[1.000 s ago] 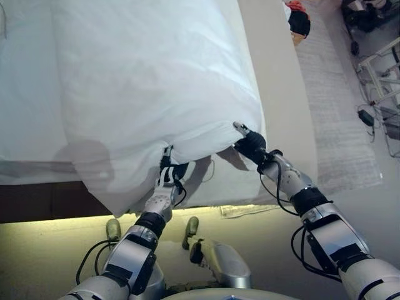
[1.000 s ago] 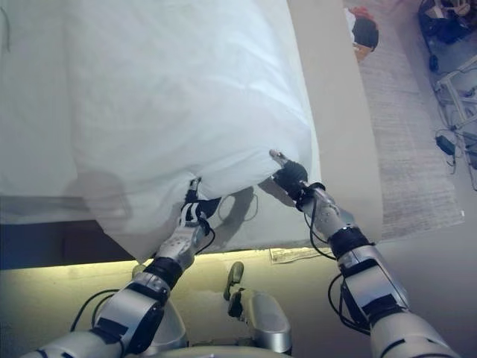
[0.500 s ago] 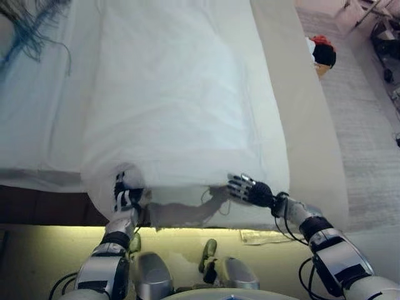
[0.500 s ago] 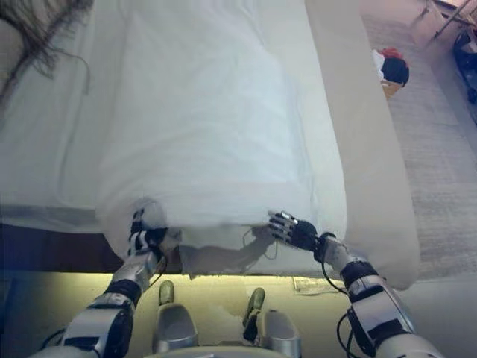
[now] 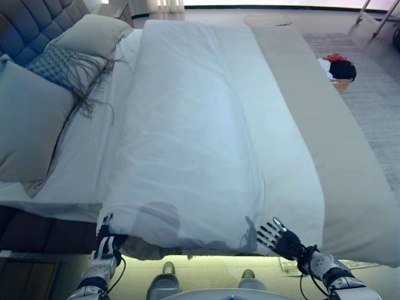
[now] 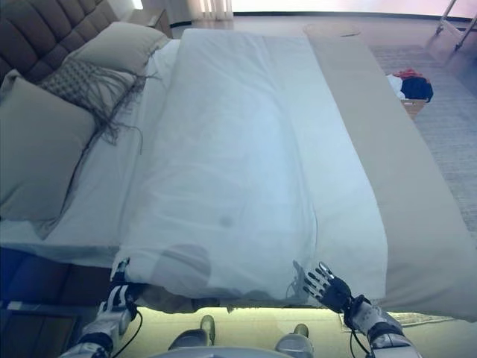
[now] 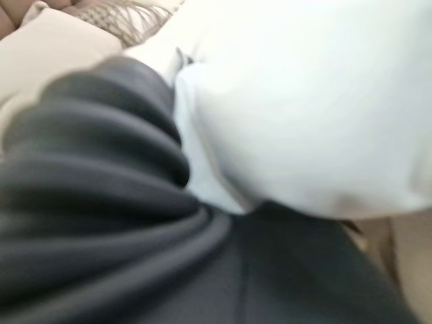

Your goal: Make the bed neatly

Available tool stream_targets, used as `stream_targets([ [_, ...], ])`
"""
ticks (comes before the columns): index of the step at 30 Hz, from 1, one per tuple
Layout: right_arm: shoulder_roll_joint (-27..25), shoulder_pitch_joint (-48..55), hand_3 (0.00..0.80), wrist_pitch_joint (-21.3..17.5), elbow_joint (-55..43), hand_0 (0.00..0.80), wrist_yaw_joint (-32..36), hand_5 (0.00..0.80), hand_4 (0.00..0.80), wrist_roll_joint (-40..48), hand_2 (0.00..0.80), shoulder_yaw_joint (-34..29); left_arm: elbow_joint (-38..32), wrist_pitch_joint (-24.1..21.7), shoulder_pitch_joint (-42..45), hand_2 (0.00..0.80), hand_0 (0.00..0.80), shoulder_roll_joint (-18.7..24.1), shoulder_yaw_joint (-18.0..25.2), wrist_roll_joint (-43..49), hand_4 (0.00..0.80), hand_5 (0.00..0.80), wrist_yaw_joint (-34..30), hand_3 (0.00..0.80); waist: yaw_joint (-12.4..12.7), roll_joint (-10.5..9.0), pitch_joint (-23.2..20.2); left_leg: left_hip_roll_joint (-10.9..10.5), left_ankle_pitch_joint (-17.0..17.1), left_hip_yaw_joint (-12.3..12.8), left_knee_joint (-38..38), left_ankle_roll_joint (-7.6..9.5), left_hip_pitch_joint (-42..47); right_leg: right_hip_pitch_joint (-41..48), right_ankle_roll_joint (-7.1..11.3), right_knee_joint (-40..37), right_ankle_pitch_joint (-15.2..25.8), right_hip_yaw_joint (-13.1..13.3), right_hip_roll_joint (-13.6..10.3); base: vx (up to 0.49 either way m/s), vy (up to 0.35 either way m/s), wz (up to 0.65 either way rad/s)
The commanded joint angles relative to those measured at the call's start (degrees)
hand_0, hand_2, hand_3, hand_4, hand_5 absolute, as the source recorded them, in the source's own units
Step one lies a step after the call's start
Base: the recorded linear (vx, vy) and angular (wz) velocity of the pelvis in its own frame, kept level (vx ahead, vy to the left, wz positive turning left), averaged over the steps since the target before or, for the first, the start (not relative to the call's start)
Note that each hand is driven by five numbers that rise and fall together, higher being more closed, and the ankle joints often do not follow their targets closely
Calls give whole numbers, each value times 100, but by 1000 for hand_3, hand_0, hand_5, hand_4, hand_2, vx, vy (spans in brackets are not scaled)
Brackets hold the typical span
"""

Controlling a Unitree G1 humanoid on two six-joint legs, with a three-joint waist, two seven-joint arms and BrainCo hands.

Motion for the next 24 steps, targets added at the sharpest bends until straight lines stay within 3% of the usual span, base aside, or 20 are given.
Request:
stream_targets([
  [1,-106,-468,0,-230,200,0,-10,0,0,332,0,-29,268,-307,-227,800,800,946,516,-106,800,800,-584,800,335,265,-79,-214,-294,180,348,221,-241,-344,210,2038,-443,63,-63,-198,152,-24],
  [3,-108,-523,0,-276,300,0,26,0,0,415,0,28,292,-366,-324,800,800,1055,481,-165,800,800,-544,800,294,214,-178,-457,-235,10,288,301,-338,-378,99,2210,-729,303,600,-145,64,-5],
  [5,-113,-635,0,-287,429,0,73,0,0,393,0,-10,200,-439,-436,800,800,1087,411,-157,800,800,-368,800,303,121,-282,-726,-210,-252,330,339,-465,-150,-115,1684,-960,483,1121,-87,-16,11],
  [8,-90,-838,0,-356,493,0,-63,0,0,255,0,52,87,-483,-412,800,800,1093,505,-68,800,800,-132,800,498,146,-360,-763,-95,-380,464,230,-714,268,-440,798,-1248,244,1254,-89,23,12],
  [12,-191,-839,0,-348,544,0,-200,0,0,72,0,28,40,-551,-305,800,800,1107,689,-178,800,800,113,800,652,111,-294,-763,207,-808,501,28,-1205,561,-531,263,-1186,625,1353,-155,83,-30],
  [14,-257,-942,0,-312,524,0,-281,0,0,166,0,46,-8,-660,-448,800,800,1118,683,-281,800,800,314,800,588,50,-241,-557,32,-565,884,14,-1323,437,-600,150,-1094,478,1243,-355,132,-35],
  [17,-363,-893,0,-336,541,0,-272,0,0,176,0,-127,59,-901,-622,800,800,994,675,-423,800,800,447,800,368,-70,-166,22,-202,-334,1603,-91,-1285,244,-651,358,-1074,275,956,-293,248,5],
  [21,-570,-610,0,-364,561,0,-300,0,0,232,0,-426,117,-1107,-686,800,800,819,735,-519,800,800,608,800,25,92,-195,924,83,-352,1309,-375,-660,-172,-618,1068,-1288,186,600,-193,431,25],
  [22,-607,-562,0,-389,568,0,-332,0,0,290,0,-503,121,-1153,-709,800,800,744,723,-439,800,800,681,800,-34,147,-201,1071,166,-328,1160,-473,-527,-241,-583,1212,-1324,175,499,-148,455,33],
  [24,-647,-478,0,-454,573,0,-390,0,0,381,0,-648,119,-1186,-783,800,800,638,680,-270,800,800,854,800,-139,214,-192,1085,2,-191,918,-533,-323,-310,-398,1323,-1251,146,206,-113,438,35],
])
